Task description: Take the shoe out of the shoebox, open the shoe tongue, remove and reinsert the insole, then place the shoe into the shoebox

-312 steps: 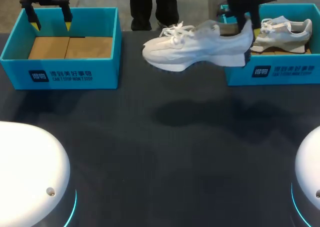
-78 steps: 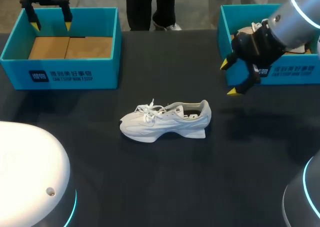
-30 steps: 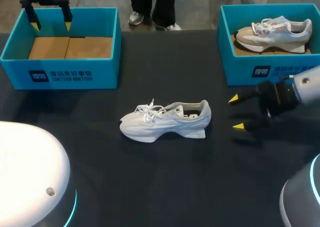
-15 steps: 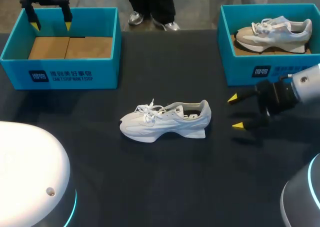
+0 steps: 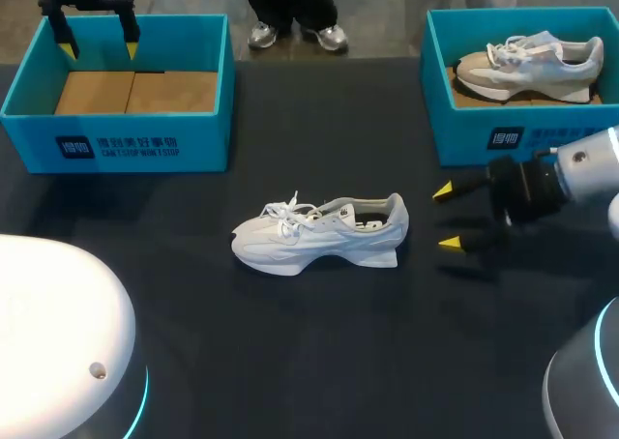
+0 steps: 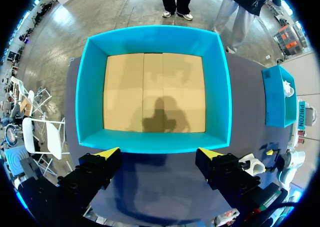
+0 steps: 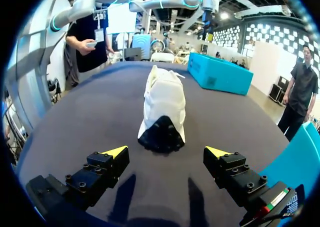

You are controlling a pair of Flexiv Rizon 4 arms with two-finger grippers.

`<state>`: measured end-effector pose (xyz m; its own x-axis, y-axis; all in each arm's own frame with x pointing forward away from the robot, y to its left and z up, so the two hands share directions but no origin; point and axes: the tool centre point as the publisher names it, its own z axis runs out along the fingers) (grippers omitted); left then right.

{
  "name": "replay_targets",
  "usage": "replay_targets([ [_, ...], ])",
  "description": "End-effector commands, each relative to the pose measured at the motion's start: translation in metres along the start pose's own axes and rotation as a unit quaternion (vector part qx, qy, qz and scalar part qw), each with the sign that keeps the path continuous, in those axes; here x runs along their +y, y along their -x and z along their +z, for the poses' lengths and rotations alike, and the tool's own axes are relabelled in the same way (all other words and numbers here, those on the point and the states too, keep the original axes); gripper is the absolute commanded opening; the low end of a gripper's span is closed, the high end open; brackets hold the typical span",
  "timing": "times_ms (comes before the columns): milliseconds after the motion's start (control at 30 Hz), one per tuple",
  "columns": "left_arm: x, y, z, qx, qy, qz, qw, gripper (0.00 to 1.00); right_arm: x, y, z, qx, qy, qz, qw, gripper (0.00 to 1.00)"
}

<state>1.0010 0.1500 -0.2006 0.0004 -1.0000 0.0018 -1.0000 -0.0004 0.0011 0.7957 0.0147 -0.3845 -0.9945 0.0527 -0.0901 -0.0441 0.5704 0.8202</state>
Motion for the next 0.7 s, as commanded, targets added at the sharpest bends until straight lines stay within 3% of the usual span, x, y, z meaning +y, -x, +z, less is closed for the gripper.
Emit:
replay_targets([
  [33, 0.0, 0.0, 0.0, 0.0, 0.0, 0.0, 1.0, 1.0, 0.006, 0.002, 0.018, -0.004, 0.002, 0.003, 1.0, 1.0],
  [700, 0.0, 0.0, 0.0, 0.0, 0.0, 0.0, 1.0, 1.0, 0.017, 0.003, 0.064, 0.028, 0.023, 0.007, 0.999, 1.0],
])
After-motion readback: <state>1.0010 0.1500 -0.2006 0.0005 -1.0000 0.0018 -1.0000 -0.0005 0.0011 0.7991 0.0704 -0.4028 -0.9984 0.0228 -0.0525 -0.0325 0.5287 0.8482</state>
